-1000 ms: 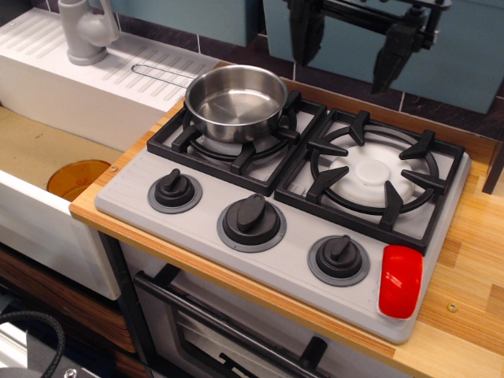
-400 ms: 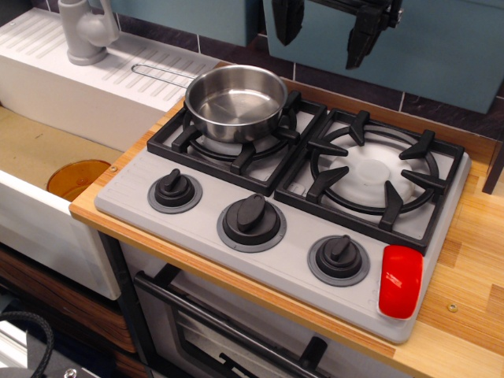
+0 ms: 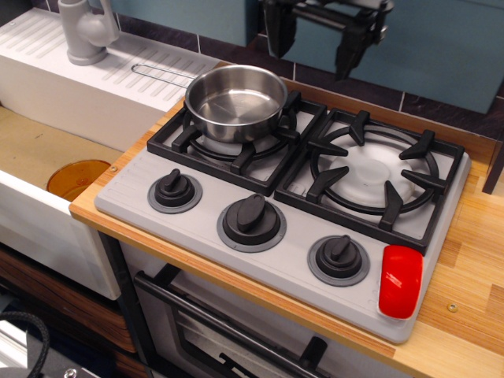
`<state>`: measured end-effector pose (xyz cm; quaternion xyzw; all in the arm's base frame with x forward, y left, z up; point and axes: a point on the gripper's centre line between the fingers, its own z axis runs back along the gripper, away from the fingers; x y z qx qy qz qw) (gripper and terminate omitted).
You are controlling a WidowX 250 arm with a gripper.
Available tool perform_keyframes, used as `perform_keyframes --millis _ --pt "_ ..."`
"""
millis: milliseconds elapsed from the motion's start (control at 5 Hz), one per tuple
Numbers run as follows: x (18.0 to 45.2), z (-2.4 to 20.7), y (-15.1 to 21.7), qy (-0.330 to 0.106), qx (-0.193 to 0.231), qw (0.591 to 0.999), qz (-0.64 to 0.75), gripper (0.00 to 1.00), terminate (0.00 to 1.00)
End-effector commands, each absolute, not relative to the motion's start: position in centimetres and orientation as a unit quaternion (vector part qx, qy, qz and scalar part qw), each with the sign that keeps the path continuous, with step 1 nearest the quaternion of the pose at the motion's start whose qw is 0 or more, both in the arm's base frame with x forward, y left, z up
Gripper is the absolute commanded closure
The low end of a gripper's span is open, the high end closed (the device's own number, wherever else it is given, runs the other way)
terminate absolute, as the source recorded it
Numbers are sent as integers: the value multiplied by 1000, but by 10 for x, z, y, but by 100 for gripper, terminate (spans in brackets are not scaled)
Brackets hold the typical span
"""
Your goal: End effector reaching pot or pan
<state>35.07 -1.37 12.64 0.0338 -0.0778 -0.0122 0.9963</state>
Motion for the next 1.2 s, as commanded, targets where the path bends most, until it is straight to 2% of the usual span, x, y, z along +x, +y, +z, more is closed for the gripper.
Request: perform_keyframes --millis 0,200,600,1000 --pt "350 124 1 -107 34 994 -2 0 0" --pt "349 112 1 -116 28 993 -2 0 0" --pt "367 99 1 -121 22 992 -16 0 0" --pt "366 87 1 -129 27 991 -9 0 0"
